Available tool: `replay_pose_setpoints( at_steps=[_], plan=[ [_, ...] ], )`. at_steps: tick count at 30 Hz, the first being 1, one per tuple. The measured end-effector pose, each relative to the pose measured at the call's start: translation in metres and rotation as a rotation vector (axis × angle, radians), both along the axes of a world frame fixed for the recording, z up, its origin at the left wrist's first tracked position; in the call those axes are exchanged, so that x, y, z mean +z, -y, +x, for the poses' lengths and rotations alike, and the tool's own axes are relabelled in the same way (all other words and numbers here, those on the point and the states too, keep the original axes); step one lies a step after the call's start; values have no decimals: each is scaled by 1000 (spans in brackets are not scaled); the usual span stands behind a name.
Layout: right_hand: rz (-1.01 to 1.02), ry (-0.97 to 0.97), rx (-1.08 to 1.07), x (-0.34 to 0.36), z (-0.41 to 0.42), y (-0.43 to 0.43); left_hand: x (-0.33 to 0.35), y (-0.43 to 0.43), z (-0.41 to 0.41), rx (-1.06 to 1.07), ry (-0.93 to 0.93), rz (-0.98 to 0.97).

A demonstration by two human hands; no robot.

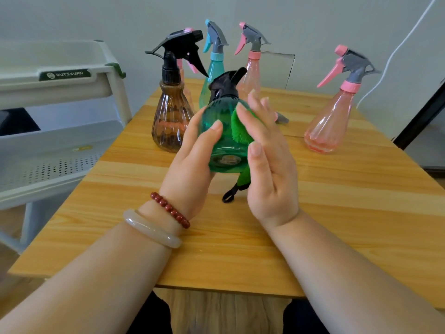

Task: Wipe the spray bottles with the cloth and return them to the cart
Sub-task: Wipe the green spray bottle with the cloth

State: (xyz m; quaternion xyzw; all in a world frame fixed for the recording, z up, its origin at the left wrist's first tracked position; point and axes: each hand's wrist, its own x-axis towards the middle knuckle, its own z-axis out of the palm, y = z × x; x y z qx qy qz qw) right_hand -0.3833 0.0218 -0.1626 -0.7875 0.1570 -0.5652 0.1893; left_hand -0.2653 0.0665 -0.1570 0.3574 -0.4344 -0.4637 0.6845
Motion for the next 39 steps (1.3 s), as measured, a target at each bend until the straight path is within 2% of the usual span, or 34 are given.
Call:
replay_pose_setpoints(
  at_steps=[4,8,14,16,19,22,27,32,34,36,39],
  plan=[
    [141,55,-39,-1,-2,1,0,-2,0,33,79,32],
    [499,200,116,0,0,1,2,-4,-5,93,36,-39],
    [434,-13,57,1,-7,3,-5,-2,0,111,135,-36],
    [437,30,9,2,-10,5,-6,-2,0,74,293,-91],
    [493,144,-47,3,-12,8,-3,-3,-5,129,604,-141],
    [525,222,-33,4,-13,7,-5,-4,-2,159,715,-189],
    [693,390,186,16,-17,6,6,-9,2,273,1110,-293],
    [888,307,296,27,-22,8,38,-15,15,403,1509,-278],
    [918,219,268,29,-22,7,47,-14,20,328,1541,-246],
    [938,161,236,29,-19,4,48,-17,20,220,1472,-129],
    [909,81,57,26,-16,5,41,-23,18,236,1384,-15]
  ],
)
